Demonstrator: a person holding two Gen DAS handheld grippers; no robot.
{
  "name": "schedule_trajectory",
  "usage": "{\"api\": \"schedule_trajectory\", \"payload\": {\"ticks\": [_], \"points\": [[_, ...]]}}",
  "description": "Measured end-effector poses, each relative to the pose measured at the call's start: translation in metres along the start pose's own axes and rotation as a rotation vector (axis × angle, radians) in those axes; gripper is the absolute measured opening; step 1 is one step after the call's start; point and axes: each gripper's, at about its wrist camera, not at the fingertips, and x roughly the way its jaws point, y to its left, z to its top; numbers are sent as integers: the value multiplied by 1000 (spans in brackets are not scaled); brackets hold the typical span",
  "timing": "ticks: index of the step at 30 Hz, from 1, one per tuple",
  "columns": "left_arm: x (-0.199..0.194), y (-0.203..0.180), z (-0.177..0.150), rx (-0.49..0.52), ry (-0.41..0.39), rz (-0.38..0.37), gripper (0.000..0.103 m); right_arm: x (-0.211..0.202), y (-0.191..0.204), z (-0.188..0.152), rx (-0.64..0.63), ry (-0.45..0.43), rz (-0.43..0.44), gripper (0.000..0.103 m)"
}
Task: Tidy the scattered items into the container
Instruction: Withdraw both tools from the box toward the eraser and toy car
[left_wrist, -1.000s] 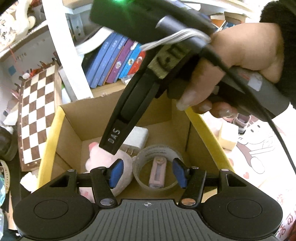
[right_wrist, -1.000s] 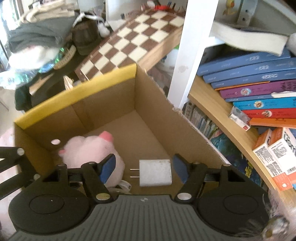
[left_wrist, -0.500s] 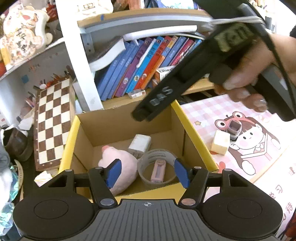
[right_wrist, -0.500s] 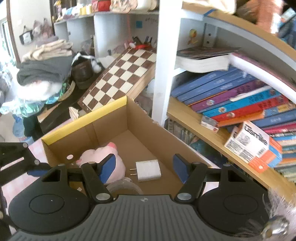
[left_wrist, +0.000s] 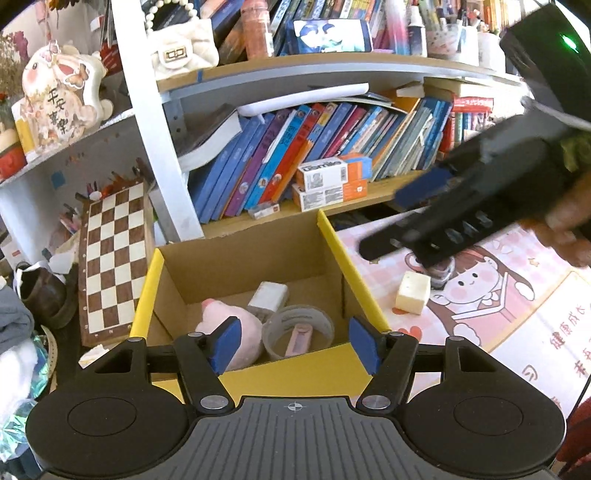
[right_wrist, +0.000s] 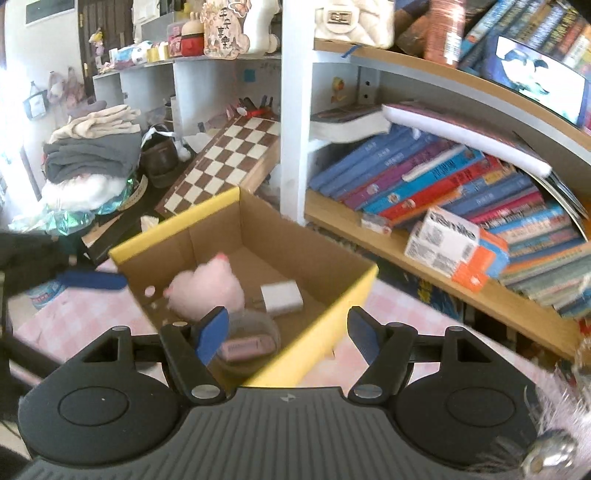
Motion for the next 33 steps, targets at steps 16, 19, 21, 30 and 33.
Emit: {"api": "schedule_trajectory", "payload": {"ticks": [16,19,21,30,33], "points": [[-9,-24,-16,30,11,-40,77,-54,-21,-92,158,20,-200,74],[-8,-30,-16,44,14,-53,78,-60,-25,-108,201,34,-221,74],[-7,-34,-16,53,17,-61,78,-63,-27,-118,223,44,-237,74],[-6,-57,-15,106,16,-110,78,-74,-25,-143,280,51,-292,77],[-4,-69,-14,138,11,-137,79,-78,-24,-148,303,44,-308,78]]}}
